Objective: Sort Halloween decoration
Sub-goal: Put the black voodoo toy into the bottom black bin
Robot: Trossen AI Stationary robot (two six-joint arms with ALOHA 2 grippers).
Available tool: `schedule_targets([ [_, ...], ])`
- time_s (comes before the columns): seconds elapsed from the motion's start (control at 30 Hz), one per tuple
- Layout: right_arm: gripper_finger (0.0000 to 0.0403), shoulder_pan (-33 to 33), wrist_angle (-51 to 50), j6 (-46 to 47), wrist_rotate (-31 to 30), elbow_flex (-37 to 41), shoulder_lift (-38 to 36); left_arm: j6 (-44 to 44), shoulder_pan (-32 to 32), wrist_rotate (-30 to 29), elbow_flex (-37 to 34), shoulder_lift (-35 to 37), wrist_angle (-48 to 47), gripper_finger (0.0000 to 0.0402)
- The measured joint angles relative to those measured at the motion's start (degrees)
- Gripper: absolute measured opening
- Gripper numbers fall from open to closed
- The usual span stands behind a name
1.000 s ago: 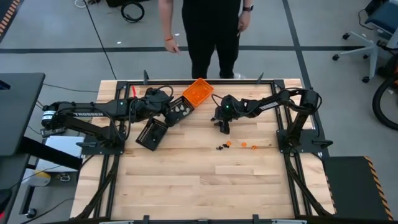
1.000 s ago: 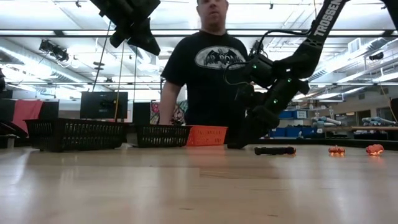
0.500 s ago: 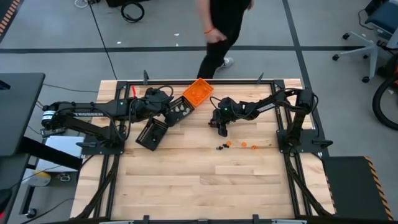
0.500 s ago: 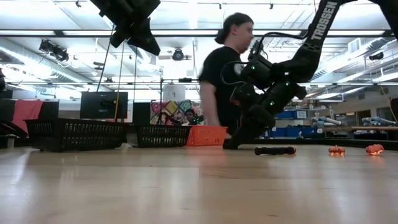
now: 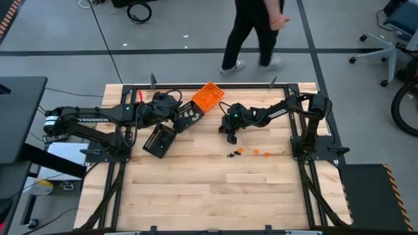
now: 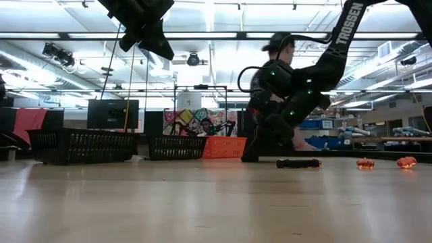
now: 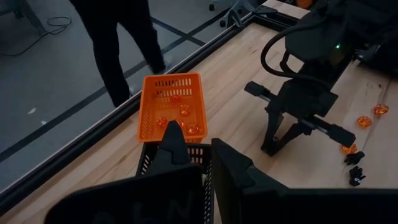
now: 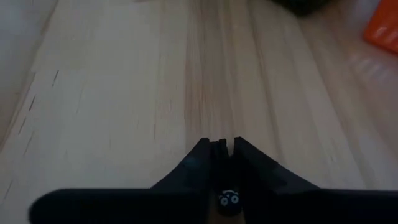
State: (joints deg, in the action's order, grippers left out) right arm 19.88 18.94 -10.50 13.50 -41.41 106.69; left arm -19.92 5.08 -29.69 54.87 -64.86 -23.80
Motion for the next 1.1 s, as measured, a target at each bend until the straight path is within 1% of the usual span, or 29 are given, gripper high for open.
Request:
schedule_targets([
  [0.1,0.0042,0.0,-0.3,0.0,0.0,0.0,0.0,0.0,0.0,0.0,0.0,0.0,0.0,0.0000],
  [0.3,0.0042,-0.2,-1.5,0.3,1.6,-0.4,-1.5,0.0,0.0,0.0,0.0,0.0,0.0,0.0000],
  [0.4,0.0042,-0.4,-4.2,0.4,3.8,-1.3,-3.3,0.0,0.0,0.0,0.0,0.0,0.0,0.0000],
  [0.5,0.0044,-0.5,-4.3,0.5,5.3,-2.8,-5.1,0.0,0.0,0.0,0.0,0.0,0.0,0.0000],
  [0.63,0.0046,-0.6,-4.3,0.9,10.2,-4.7,-5.7,0.0,0.0,0.0,0.0,0.0,0.0,0.0000],
  [0.73,0.0046,-1.7,-3.3,3.6,13.2,-6.5,-5.7,0.0,0.0,0.0,0.0,0.0,0.0,0.0000],
  [0.8,0.0047,-2.7,-2.3,5.6,14.0,-7.2,-5.8,0.0,0.0,0.0,0.0,0.0,0.0,0.0000],
  [0.9,0.0048,-4.4,1.6,7.6,14.0,-8.3,-5.7,0.0,0.0,0.0,0.0,0.0,0.0,0.0000],
  [1.0,0.0048,-6.7,5.4,8.9,11.7,-9.6,-5.4,0.0,0.0,0.0,0.0,0.0,0.0,0.0000],
  [1.1,0.0049,-9.2,9.1,10.3,8.3,-11.6,-3.0,0.0,0.0,0.0,0.0,0.0,0.0,0.0000],
])
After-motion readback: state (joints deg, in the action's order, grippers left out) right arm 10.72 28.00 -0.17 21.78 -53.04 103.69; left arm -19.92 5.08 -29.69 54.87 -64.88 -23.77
